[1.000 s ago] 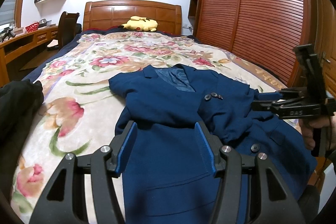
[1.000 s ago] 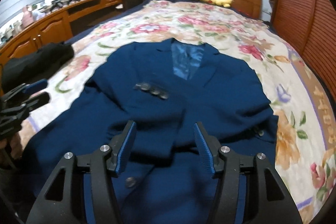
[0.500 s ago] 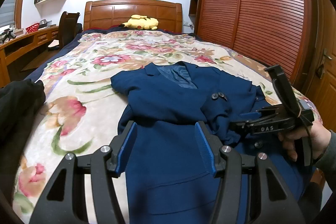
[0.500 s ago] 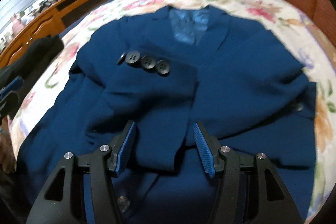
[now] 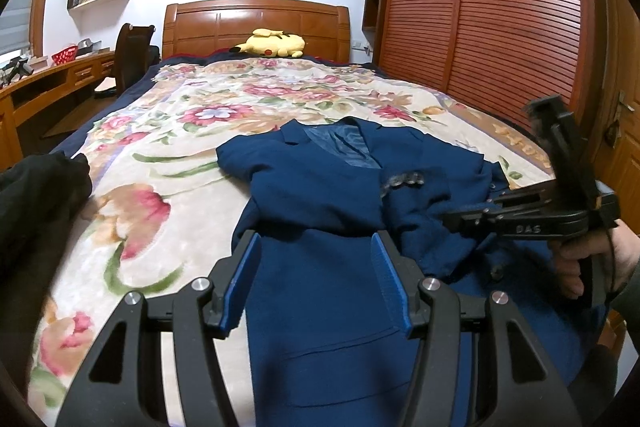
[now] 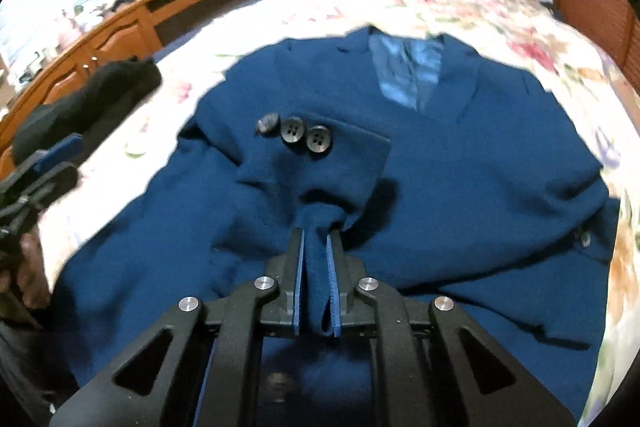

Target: Fold large clothes

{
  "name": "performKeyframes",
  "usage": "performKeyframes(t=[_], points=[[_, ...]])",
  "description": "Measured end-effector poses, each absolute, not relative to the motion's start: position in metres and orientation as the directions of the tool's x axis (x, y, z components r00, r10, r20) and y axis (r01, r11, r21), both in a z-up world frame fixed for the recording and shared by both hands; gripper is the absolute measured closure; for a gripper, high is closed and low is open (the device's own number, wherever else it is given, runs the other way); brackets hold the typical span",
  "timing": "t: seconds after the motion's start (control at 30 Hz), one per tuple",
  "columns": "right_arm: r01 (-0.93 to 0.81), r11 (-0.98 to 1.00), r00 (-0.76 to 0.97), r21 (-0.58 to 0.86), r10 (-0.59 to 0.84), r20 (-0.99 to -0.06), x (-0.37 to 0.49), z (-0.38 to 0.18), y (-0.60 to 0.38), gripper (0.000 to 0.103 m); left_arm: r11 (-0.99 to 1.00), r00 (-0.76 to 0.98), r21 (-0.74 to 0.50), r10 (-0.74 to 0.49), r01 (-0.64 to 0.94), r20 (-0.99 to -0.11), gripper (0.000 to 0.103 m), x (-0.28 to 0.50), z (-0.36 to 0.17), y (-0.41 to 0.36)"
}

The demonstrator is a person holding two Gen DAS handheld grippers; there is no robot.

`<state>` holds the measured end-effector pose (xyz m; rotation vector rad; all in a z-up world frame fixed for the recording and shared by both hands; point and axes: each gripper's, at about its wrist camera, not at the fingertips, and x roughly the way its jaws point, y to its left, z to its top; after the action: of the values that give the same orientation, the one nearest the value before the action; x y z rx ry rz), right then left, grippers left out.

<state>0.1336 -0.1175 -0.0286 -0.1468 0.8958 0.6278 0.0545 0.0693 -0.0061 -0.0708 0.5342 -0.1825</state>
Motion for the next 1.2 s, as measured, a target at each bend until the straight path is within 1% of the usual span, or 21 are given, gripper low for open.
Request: performKeyframes(t=[0.2,0.37,0.5,0.6,0.67,0.7,0.73,0.8,0.83,0.93,1.2], points=[[-0.636,0.762,0.472,0.124,0.512,-0.718,0.109,-0.005,-0.085,0.095,0.985,0.846,-0.123,-0.168,0.122,-0.505,0.047,0.054,-0.008,0.078],[-0.663,0.738,0.451,0.126,0.527,-0.72,0.093,-0.006,-0.066,0.095,0.987,0.849,-0.119,-0.15,0.104,-0.506,0.047,0.051,-0.009,0.084],[-0.68,0.717,0.416,0.15,0.547,-0.727,0.083,-0.007,-0.056,0.093,0.989,0.849,-0.119,-0.141,0.093,-0.509,0.047,0.051,-0.01,0.088],[-0.687,0.714,0.418,0.136,0.541,-0.73,0.074,-0.005,-0.05,0.092,0.989,0.849,-0.119,-0.139,0.09,-0.509,0.047,0.051,-0.01,0.089],[-0.692,0.708,0.414,0.139,0.547,-0.728,0.069,-0.003,-0.05,0.088,0.989,0.851,-0.117,-0.138,0.09,-0.508,0.047,0.05,-0.01,0.089],[-0.693,0.708,0.417,0.132,0.544,-0.728,0.066,-0.002,-0.049,0.084,0.989,0.851,-0.117,-0.138,0.09,-0.507,0.047,0.051,-0.01,0.089],[-0.691,0.714,0.43,0.111,0.53,-0.731,0.064,0.0,-0.047,0.073,0.989,0.85,-0.118,-0.138,0.091,-0.508,0.047,0.051,-0.01,0.089],[-0.684,0.727,0.463,0.067,0.503,-0.73,0.057,0.003,-0.047,0.063,0.989,0.85,-0.117,-0.139,0.092,-0.508,0.047,0.05,-0.01,0.089],[-0.684,0.728,0.472,0.058,0.502,-0.724,0.054,0.005,-0.049,0.061,0.989,0.85,-0.115,-0.141,0.095,-0.507,0.047,0.05,-0.01,0.088],[-0.664,0.748,0.516,0.02,0.477,-0.712,0.05,0.01,-0.059,0.057,0.989,0.849,-0.11,-0.145,0.103,-0.508,0.047,0.05,-0.01,0.085],[-0.569,0.82,0.613,-0.059,0.374,-0.696,0.058,0.005,-0.105,0.054,0.986,0.823,-0.094,-0.169,0.14,-0.542,0.047,0.062,-0.016,0.066]])
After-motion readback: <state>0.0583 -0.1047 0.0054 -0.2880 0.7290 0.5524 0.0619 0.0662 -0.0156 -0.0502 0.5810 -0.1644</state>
